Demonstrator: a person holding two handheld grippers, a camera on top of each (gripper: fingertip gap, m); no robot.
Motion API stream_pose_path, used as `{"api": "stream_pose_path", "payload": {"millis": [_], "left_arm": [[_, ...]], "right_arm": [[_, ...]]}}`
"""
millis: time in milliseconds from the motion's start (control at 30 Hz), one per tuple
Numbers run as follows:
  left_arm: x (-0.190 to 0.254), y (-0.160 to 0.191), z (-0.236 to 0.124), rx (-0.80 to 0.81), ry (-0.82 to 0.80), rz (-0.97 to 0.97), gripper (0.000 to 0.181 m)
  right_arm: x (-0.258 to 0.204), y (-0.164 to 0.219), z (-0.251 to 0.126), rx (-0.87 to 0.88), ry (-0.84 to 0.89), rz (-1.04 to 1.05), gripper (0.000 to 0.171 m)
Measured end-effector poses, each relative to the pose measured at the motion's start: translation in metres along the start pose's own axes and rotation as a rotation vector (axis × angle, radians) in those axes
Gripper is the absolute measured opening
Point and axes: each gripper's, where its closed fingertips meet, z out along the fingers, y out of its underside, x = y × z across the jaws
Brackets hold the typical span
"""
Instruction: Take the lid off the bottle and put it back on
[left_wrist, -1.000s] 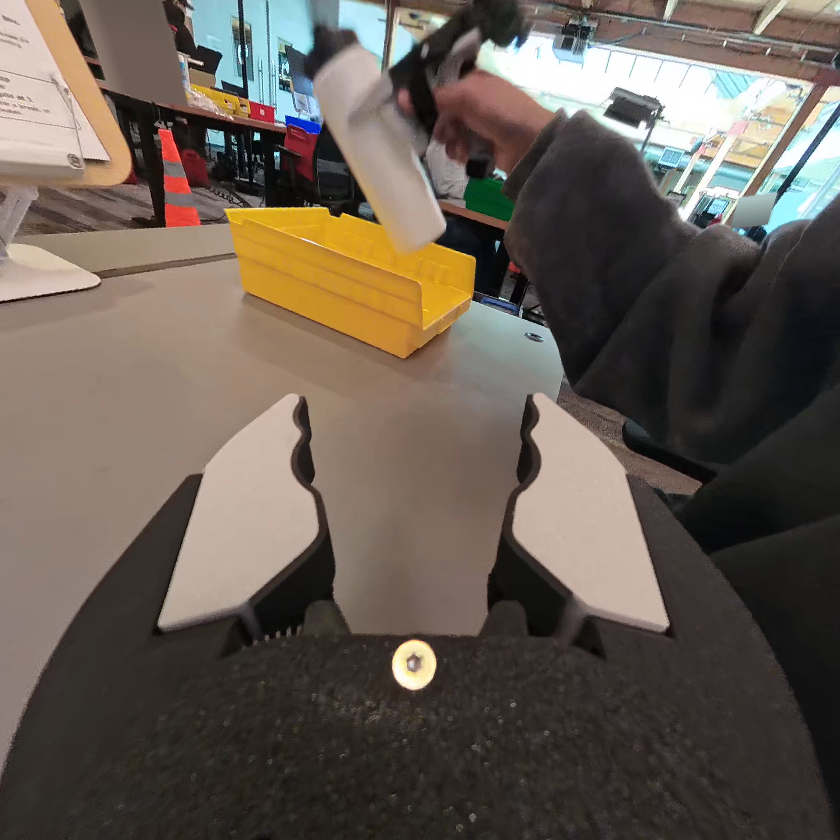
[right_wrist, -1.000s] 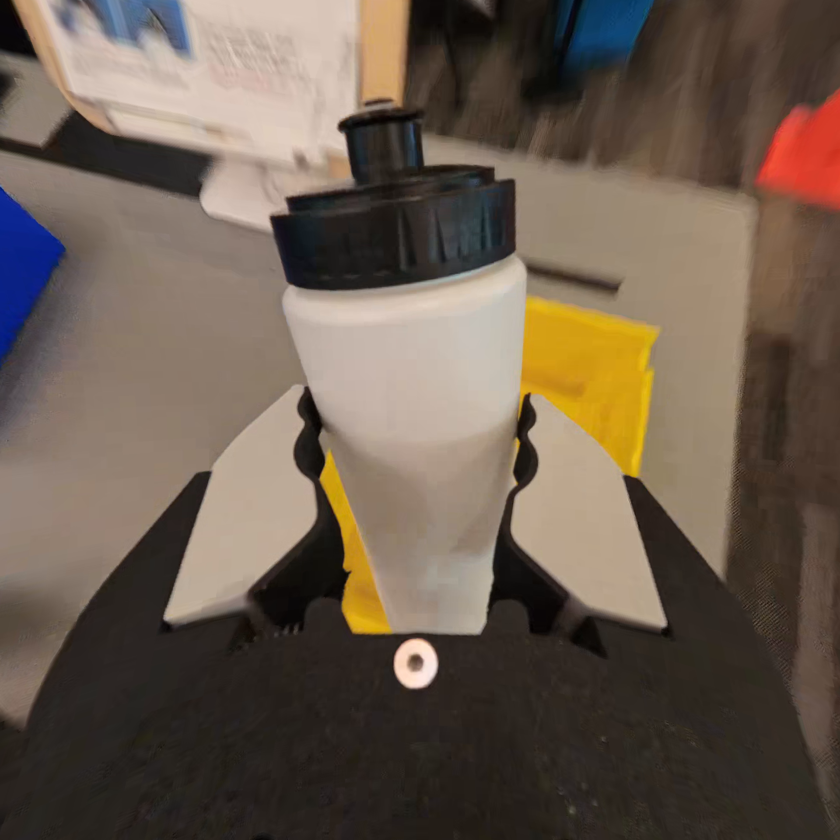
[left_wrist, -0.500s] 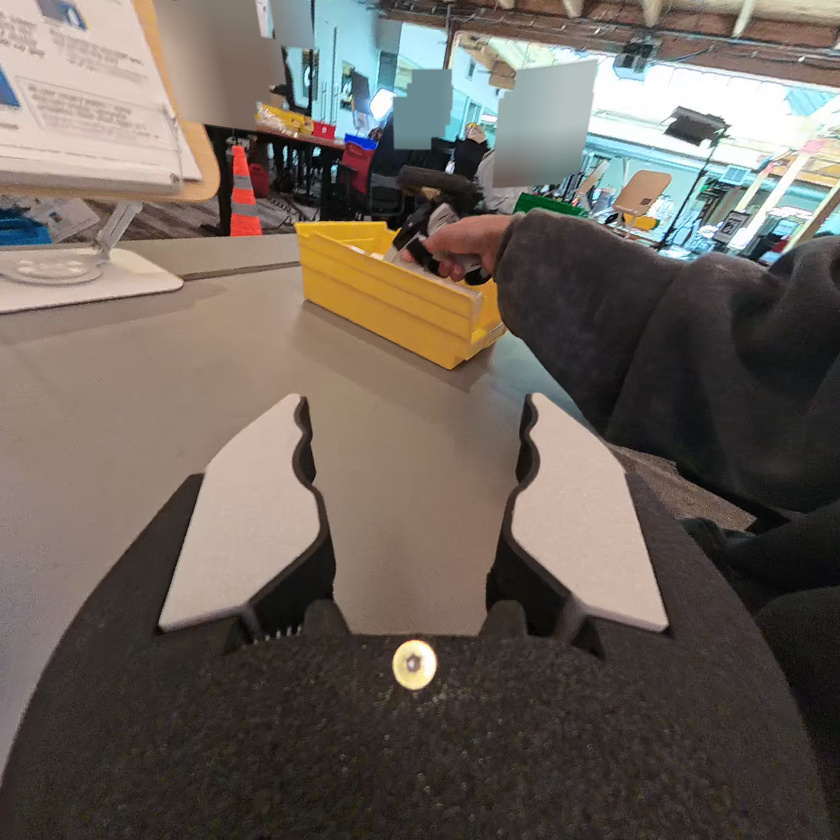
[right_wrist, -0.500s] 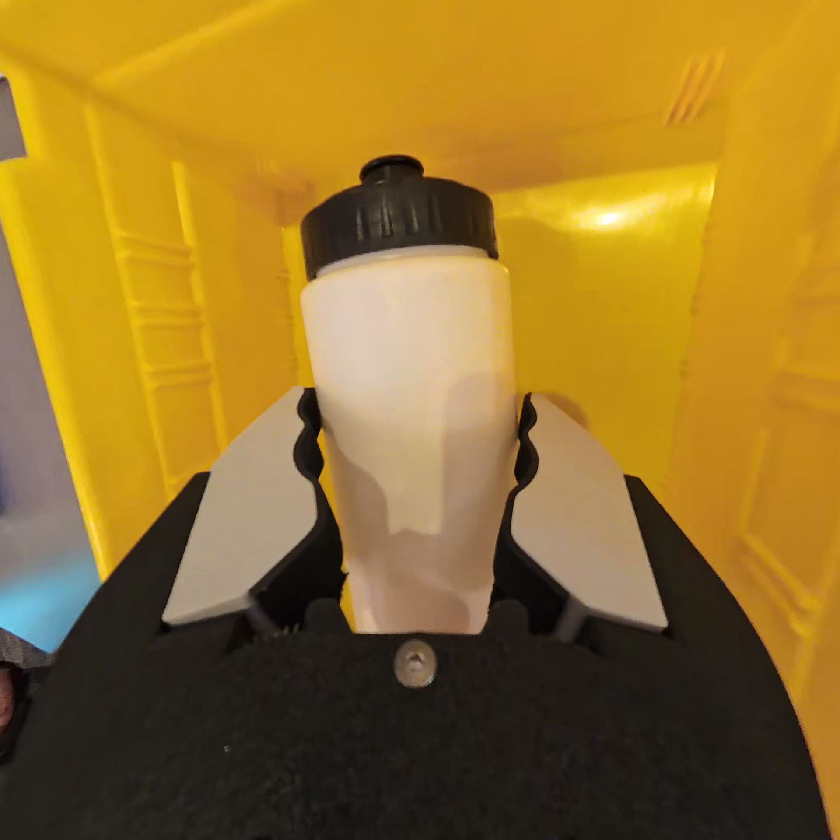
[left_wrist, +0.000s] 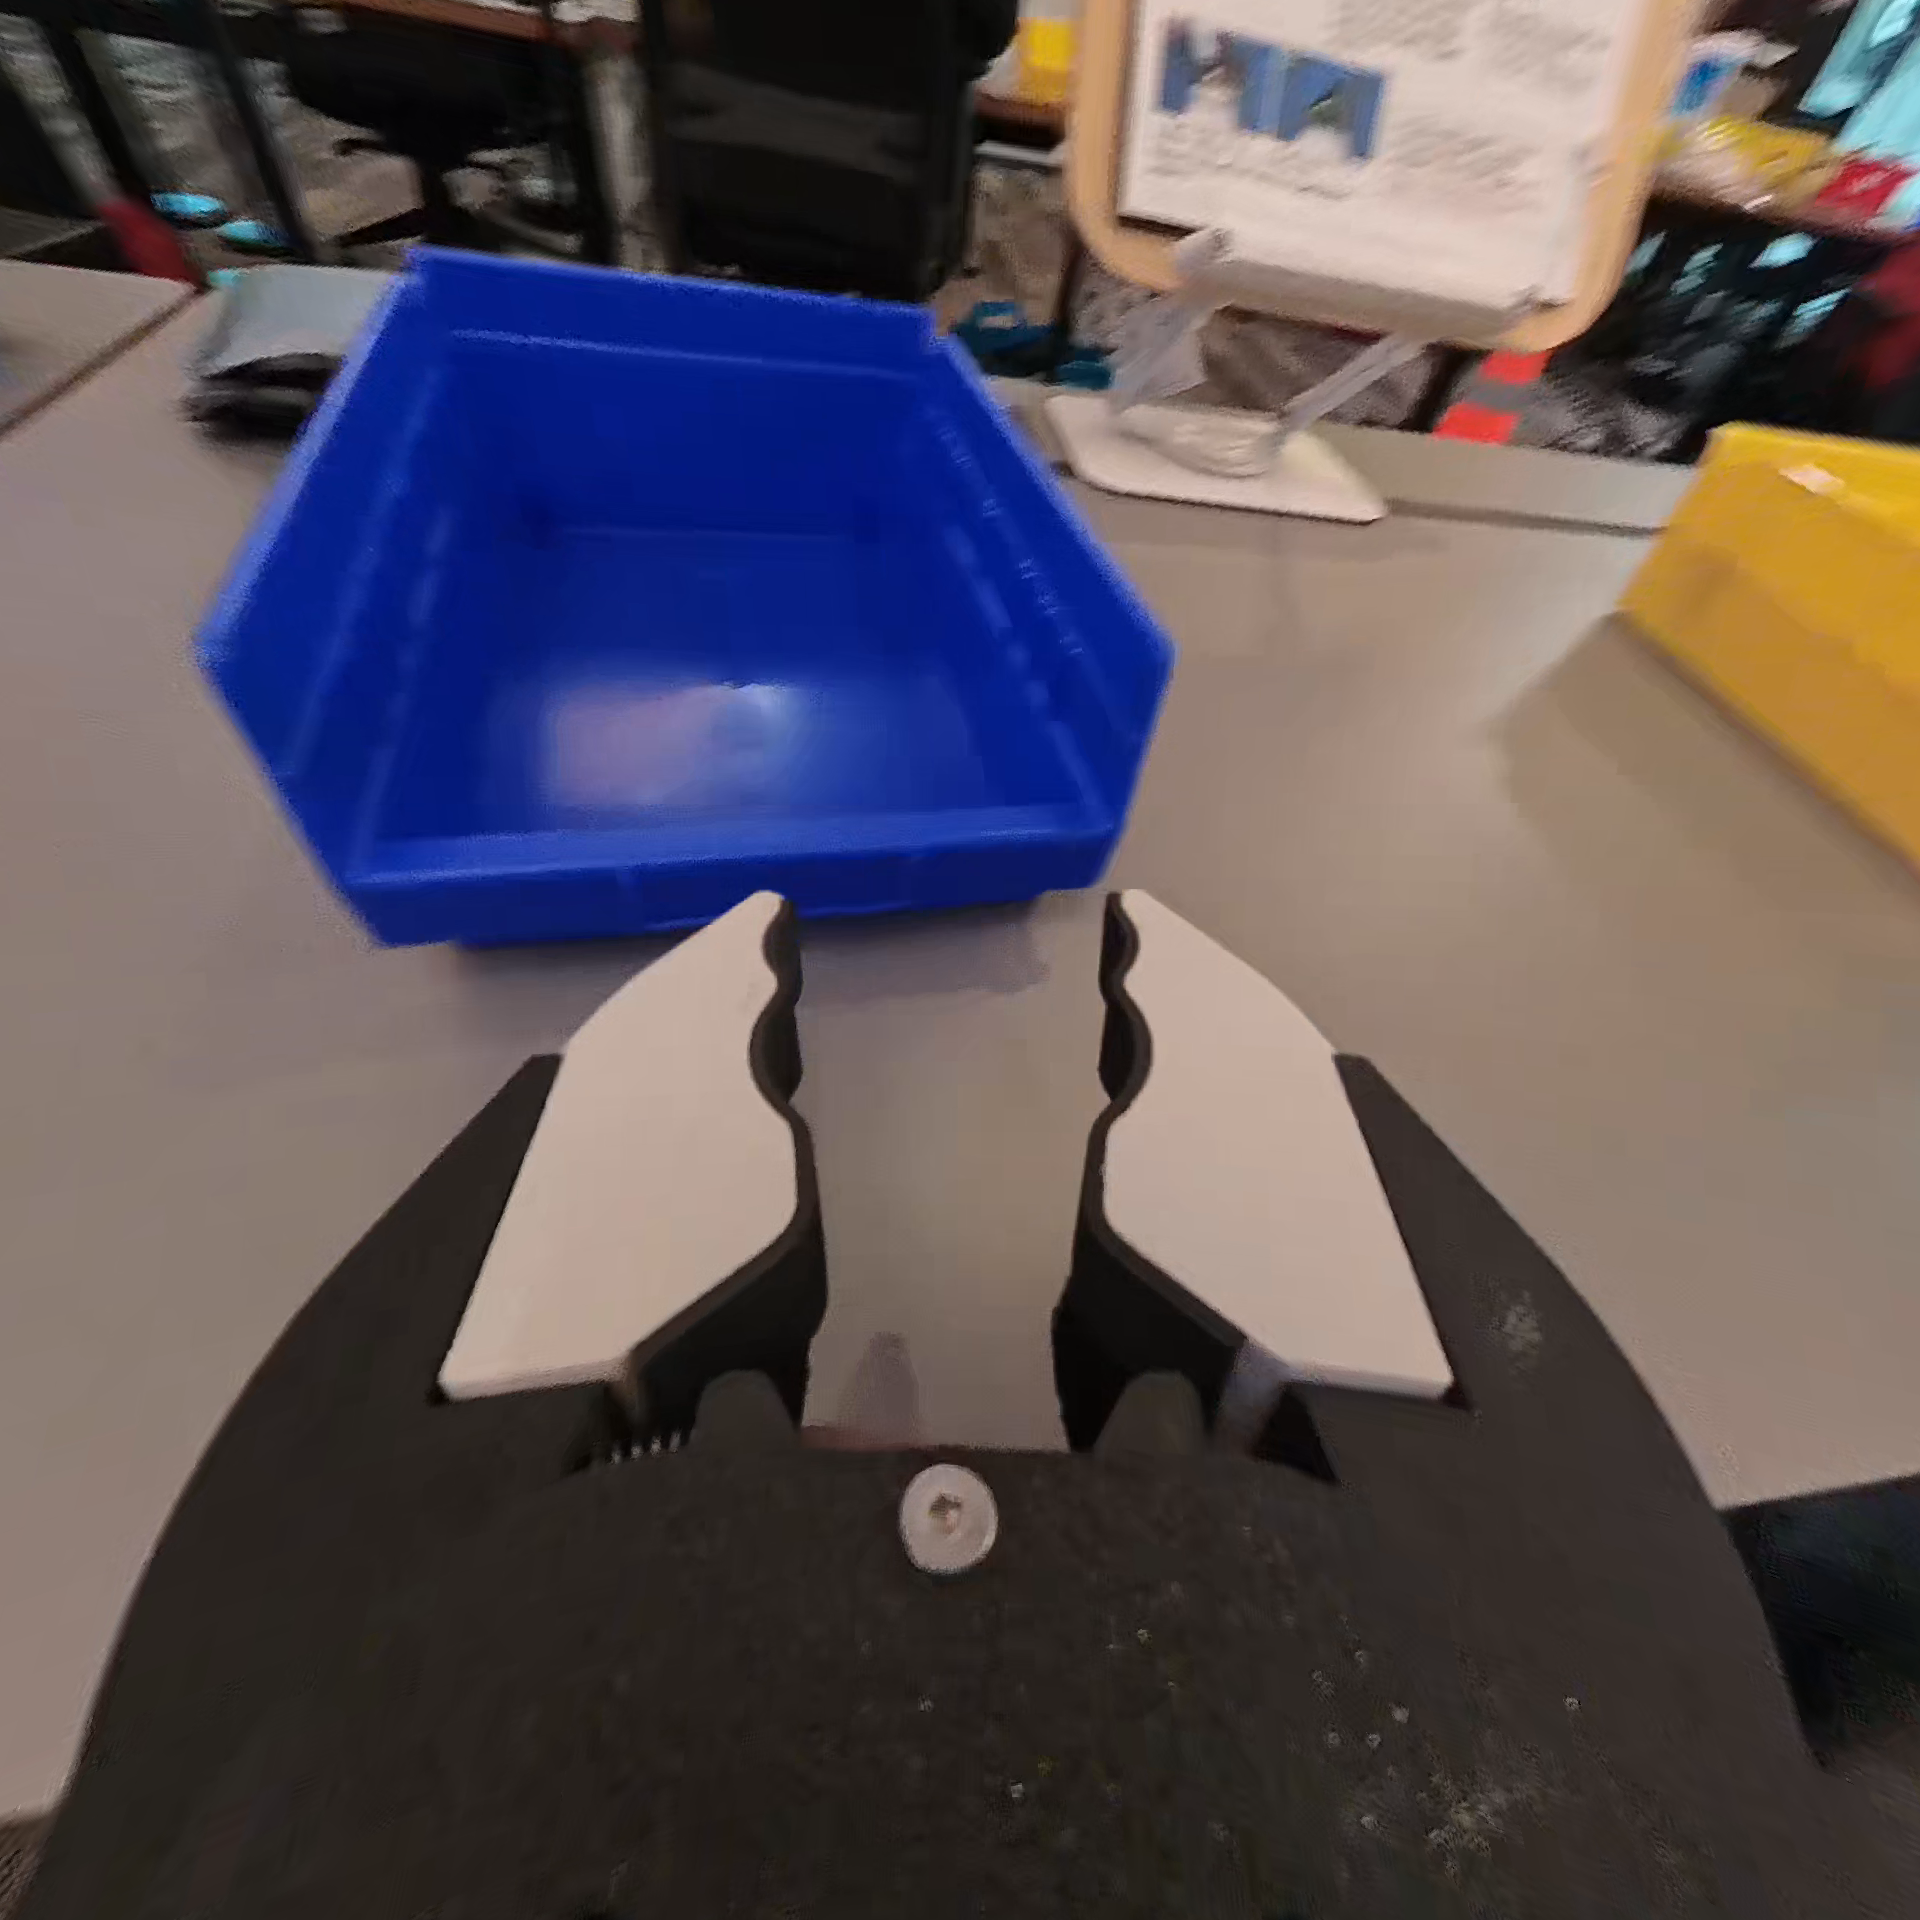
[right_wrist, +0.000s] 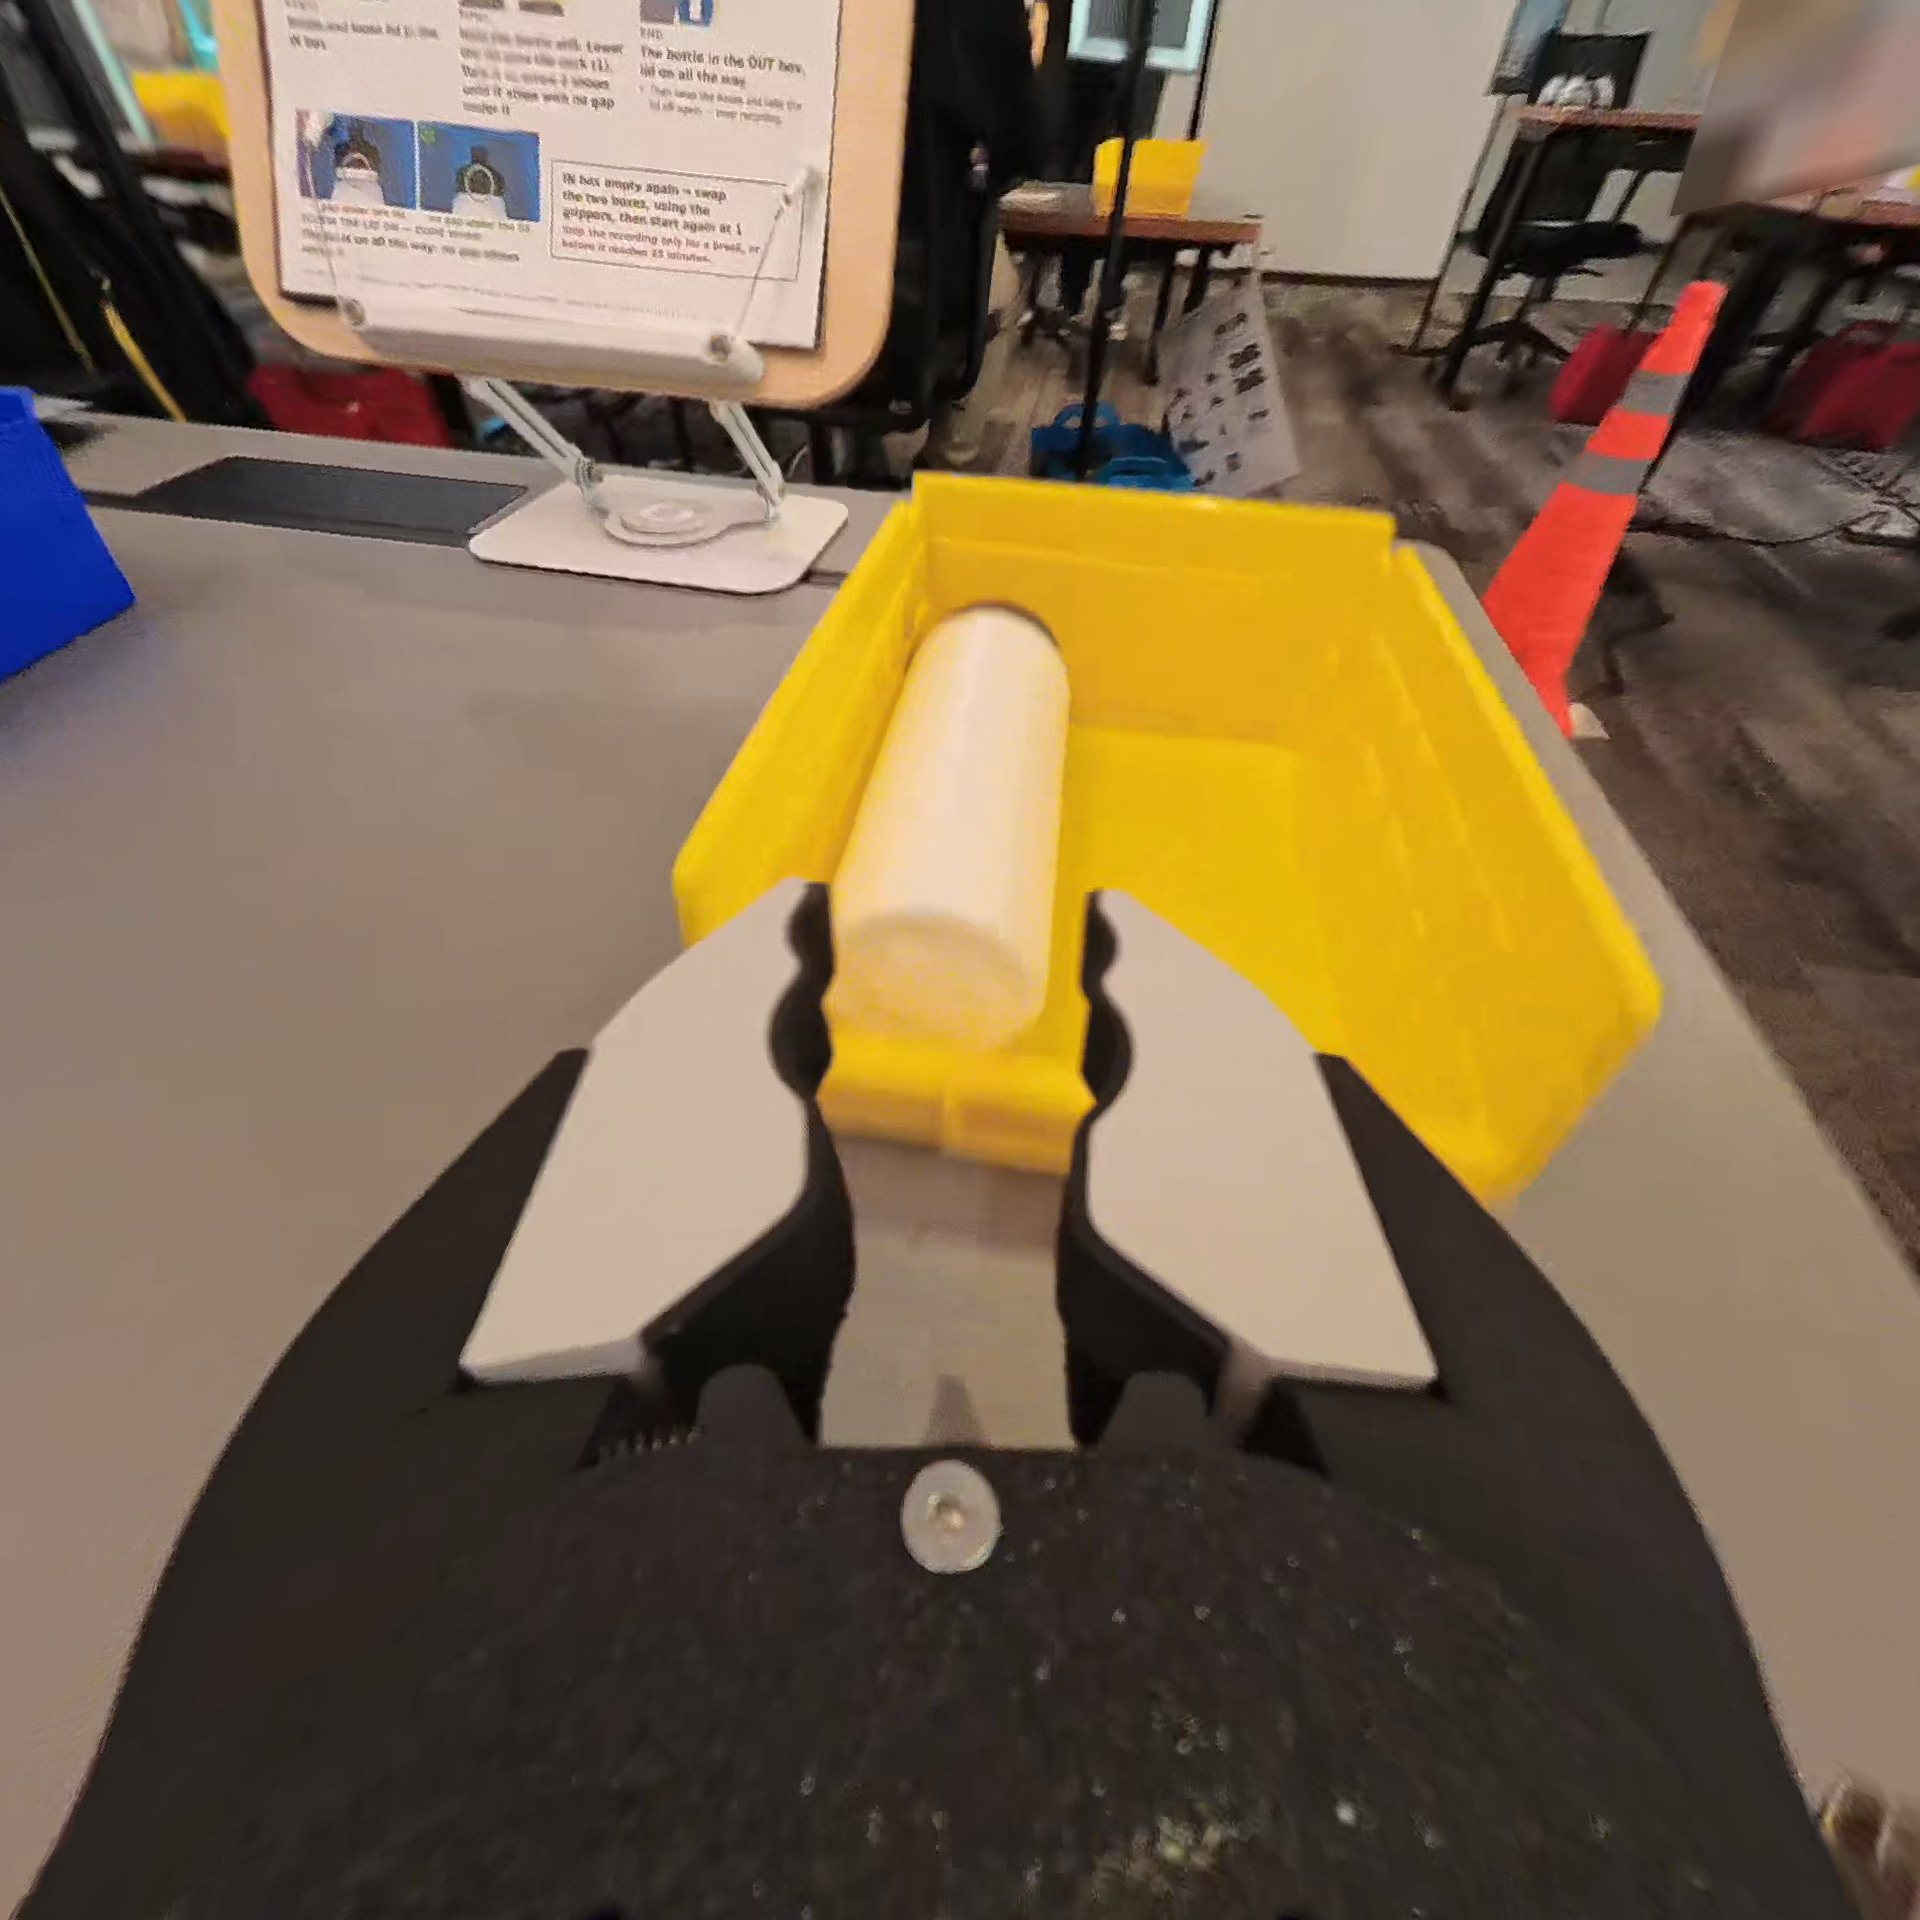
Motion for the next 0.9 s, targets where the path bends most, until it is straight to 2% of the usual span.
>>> {"api": "stream_pose_path", "payload": {"millis": [33, 133, 267, 533, 900], "left_arm": [[-0.009, 0.004, 0.0, -0.025, -0.037, 0.003, 0.055], [-0.016, 0.006, 0.0, -0.056, -0.073, -0.017, 0.052], [-0.009, 0.014, 0.003, -0.097, -0.06, -0.001, 0.054], [-0.007, 0.009, 0.004, -0.074, -0.053, -0.011, 0.055], [0.001, 0.016, 0.012, -0.111, -0.026, 0.026, 0.055]], "right_arm": [[-0.003, 0.017, -0.011, 0.01, 0.013, 0.034, 0.035], [-0.009, 0.033, -0.022, -0.066, -0.038, 0.083, 0.038], [0.014, 0.031, -0.025, -0.079, 0.052, -0.008, 0.039], [0.02, 0.046, -0.02, -0.13, 0.011, 0.065, 0.039], [0.023, 0.044, -0.016, -0.113, -0.026, 0.143, 0.037]]}}
